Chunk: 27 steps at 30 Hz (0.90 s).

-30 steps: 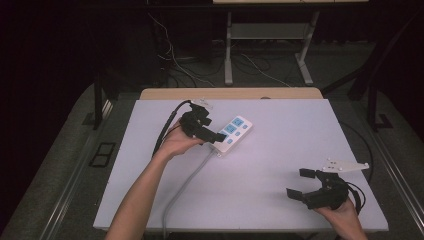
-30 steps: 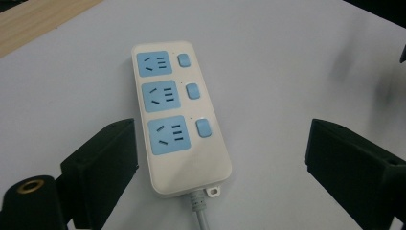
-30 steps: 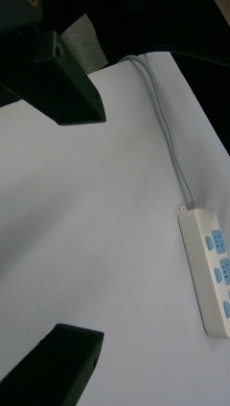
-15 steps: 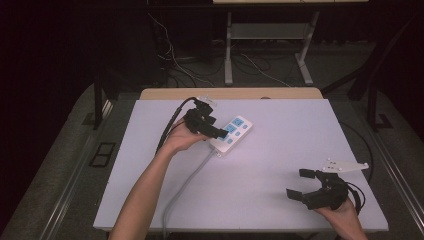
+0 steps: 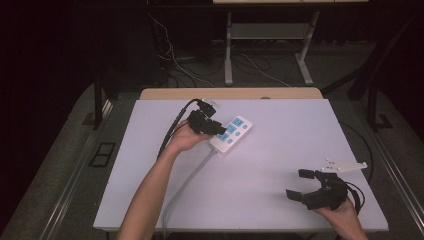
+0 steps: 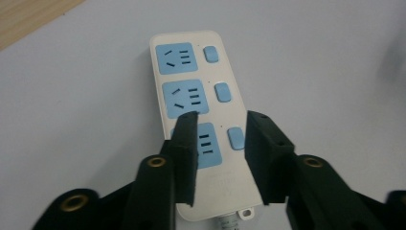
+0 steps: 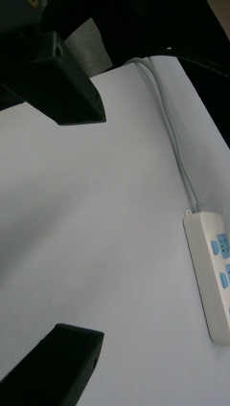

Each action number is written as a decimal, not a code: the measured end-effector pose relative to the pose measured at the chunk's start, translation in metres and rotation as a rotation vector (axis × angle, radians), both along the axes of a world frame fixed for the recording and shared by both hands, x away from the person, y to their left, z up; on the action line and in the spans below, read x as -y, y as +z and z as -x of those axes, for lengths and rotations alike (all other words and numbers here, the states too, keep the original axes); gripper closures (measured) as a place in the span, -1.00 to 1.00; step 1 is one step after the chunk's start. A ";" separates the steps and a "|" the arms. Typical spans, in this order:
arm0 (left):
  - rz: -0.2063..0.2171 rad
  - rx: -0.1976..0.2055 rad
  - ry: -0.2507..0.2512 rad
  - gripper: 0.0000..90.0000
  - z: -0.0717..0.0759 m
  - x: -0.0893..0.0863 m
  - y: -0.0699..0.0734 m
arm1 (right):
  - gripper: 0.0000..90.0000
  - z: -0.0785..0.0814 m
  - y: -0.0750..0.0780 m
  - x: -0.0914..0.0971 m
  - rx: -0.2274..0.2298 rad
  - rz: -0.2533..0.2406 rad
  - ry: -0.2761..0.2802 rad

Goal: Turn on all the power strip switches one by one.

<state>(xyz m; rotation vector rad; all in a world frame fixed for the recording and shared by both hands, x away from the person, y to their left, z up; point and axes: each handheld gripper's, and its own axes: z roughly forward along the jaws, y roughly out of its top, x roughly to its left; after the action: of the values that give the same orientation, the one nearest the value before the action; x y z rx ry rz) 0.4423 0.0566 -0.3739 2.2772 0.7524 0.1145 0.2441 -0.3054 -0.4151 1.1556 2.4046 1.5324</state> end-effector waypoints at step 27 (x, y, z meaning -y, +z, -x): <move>0.052 -0.037 0.002 0.98 -0.008 0.016 -0.028 | -0.99 0.000 0.000 -0.001 -0.001 0.005 0.011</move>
<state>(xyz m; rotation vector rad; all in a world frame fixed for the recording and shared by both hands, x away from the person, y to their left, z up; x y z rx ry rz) 0.4507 0.0410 -0.4017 2.2345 0.7679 0.0529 0.2441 -0.3046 -0.4155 1.1440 2.4180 1.5282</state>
